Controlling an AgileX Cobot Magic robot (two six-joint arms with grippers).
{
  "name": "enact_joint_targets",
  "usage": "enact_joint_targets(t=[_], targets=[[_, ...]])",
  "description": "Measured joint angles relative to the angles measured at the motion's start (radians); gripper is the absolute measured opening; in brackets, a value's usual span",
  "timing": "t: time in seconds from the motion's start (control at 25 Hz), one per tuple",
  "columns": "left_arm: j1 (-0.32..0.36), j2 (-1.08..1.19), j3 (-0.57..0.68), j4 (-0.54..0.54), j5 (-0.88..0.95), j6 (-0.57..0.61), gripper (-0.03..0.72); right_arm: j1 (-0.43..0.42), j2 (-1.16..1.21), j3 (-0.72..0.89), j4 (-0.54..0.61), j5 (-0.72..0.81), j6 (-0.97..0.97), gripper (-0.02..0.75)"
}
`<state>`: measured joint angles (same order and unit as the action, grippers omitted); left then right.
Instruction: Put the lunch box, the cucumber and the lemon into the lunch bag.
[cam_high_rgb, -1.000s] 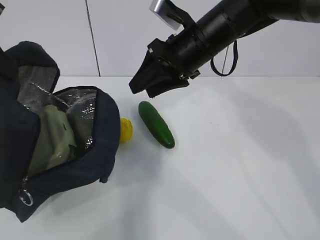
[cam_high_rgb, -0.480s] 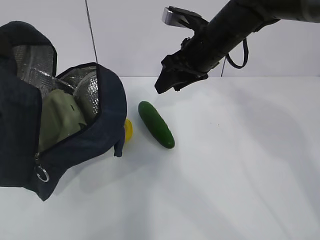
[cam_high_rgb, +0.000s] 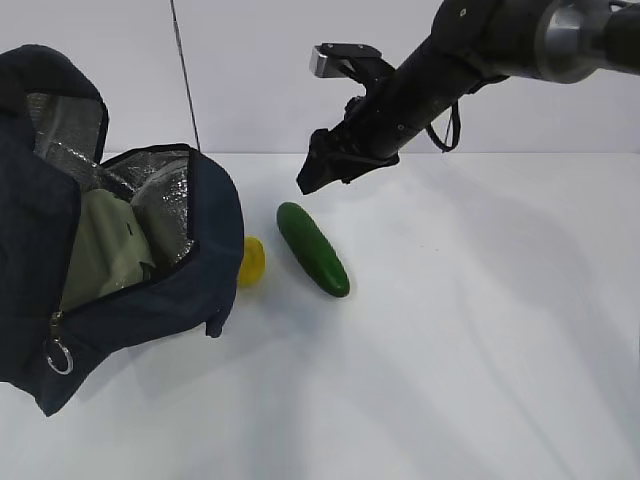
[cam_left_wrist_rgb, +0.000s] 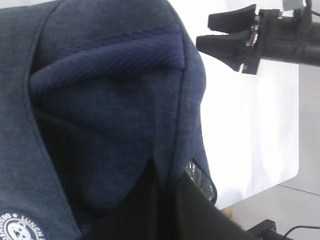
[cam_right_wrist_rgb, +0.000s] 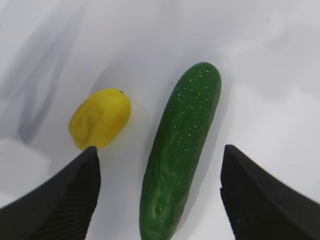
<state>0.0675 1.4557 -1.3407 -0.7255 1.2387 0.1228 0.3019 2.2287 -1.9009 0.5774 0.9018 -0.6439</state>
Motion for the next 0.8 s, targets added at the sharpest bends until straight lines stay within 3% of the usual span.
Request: enact_joint_targets(t=[0.8], targets=[[0.0,0.0,0.0,0.003,-0.002,0.0,-0.006,0.0,0.158,-0.076,-0.009,-0.002,0.061,0.593]])
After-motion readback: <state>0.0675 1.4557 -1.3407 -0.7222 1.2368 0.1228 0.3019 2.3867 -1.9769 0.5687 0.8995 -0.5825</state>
